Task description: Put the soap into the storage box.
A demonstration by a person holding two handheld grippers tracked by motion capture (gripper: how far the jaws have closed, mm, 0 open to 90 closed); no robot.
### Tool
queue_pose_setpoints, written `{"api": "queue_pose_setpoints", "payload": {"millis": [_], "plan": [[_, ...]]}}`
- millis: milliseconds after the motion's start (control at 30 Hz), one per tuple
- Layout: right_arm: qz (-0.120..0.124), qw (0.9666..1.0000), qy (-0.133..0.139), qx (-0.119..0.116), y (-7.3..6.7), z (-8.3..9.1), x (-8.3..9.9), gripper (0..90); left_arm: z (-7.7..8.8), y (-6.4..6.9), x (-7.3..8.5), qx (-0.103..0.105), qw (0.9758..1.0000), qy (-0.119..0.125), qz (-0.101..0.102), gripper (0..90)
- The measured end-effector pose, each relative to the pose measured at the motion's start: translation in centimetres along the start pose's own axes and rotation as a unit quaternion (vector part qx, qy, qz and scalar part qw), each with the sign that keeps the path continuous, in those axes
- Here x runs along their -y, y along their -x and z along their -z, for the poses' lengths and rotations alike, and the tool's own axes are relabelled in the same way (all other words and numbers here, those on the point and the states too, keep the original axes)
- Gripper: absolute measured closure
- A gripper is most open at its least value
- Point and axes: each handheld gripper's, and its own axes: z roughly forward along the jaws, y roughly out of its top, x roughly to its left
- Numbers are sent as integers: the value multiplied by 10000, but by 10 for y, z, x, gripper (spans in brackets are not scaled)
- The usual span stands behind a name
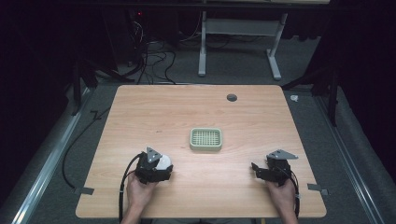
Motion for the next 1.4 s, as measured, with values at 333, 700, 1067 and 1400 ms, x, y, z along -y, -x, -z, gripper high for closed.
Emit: {"api": "queue_pose_setpoints", "payload": {"millis": [333, 700, 1067, 1400], "plan": [[-6, 10000, -15, -4, 0, 0, 0, 276, 9, -1, -11, 254, 9996, 90, 40, 248], [-31, 10000, -2, -15, 0, 0, 0, 276, 14, 0, -24, 481, 9987, 141, -1, 248], [-39, 10000, -9, -9, 0, 0, 0, 279, 17, 6, -42, 626, 9978, 126, -193, 248], [-40, 10000, -13, -24, 1, 1, 0, 278, 12, 13, -56, 745, 9966, 118, -324, 248]]}}
